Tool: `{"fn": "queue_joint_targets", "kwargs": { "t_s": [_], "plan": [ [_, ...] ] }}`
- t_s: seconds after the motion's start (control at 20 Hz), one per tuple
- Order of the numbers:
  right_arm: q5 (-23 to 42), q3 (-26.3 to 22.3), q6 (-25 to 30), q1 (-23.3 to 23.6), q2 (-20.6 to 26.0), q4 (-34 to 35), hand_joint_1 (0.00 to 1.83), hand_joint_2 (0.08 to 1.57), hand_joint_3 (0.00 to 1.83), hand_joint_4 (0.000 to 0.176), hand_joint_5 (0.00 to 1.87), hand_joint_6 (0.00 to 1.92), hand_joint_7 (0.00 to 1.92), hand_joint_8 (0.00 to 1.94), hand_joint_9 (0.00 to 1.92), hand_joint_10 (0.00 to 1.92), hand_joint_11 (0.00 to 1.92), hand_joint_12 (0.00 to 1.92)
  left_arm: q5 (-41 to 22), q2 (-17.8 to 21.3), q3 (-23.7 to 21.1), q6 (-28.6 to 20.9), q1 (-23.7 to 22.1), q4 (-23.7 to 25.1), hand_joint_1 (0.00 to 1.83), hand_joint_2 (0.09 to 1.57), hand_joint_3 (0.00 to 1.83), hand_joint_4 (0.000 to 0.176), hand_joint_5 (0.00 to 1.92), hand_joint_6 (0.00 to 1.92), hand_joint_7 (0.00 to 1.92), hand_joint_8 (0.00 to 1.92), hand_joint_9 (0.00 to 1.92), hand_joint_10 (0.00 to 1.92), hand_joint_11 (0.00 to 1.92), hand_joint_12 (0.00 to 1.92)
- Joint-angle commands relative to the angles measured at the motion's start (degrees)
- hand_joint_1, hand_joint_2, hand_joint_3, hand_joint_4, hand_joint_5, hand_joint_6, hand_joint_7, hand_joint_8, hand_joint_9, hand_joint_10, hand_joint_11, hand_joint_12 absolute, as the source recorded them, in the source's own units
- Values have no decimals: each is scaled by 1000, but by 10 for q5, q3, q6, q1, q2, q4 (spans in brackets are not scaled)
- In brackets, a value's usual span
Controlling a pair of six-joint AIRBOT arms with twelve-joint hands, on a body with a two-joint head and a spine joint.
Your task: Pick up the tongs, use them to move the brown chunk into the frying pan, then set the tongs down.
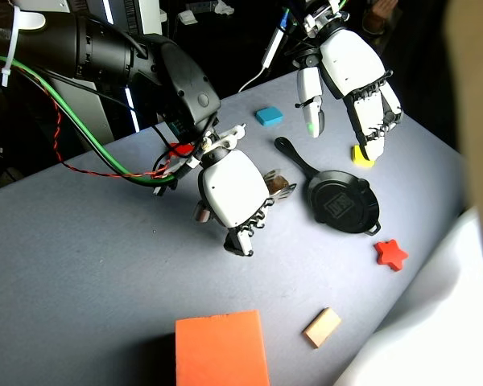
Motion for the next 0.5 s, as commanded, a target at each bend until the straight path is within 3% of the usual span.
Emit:
{"fn": "queue_joint_targets", "kwargs": {
  "t_s": [0.0, 0.1, 0.15, 0.2, 0.3, 0.45],
  "plan": [
    [-2, -1, 1, 3, 0, -39, 1116, 1201, 0, 0, 807, 1231, 1067, 7, 992, 81, 412, 1318, -32, 8, 0, 4, -6, 45, 230, 1392, 6, 1, 235, 3, 324, 2, 441, 6, 11, 1259],
    [-3, -1, 0, 3, 0, -39, 1117, 1197, 0, 0, 818, 1214, 1098, 17, 1028, 97, 458, 1309, -31, 8, 0, 5, -6, 45, 231, 1385, 1, 0, 247, 6, 319, 0, 434, 2, 4, 1257],
    [-3, -1, 0, 3, 0, -39, 1193, 1128, 30, 0, 886, 1137, 1033, 741, 1088, 121, 526, 1275, -28, 8, 0, 6, -6, 45, 250, 1381, 0, 2, 253, 7, 322, 1, 434, 2, 6, 1259],
    [-3, -1, -1, 3, 0, -39, 1209, 1126, 7, 11, 915, 1107, 1019, 888, 1144, 142, 582, 1265, -24, 8, 0, 6, -6, 45, 227, 1387, 2, 2, 243, 2, 322, 1, 435, 2, 0, 1261],
    [-3, -1, -1, 3, 0, -39, 1217, 1119, 0, 16, 934, 1081, 1037, 891, 1187, 153, 628, 1242, -22, 8, 0, 7, -6, 45, 243, 1377, 0, 5, 249, 4, 328, 4, 443, 5, 11, 1257],
    [-3, -1, -3, 3, 0, -39, 1216, 1126, 1, 3, 902, 1120, 1044, 894, 1203, 142, 637, 1253, -22, 8, 0, 7, -6, 45, 211, 1382, 0, 12, 258, 5, 317, 0, 429, 1, 0, 1241]
  ]
}}
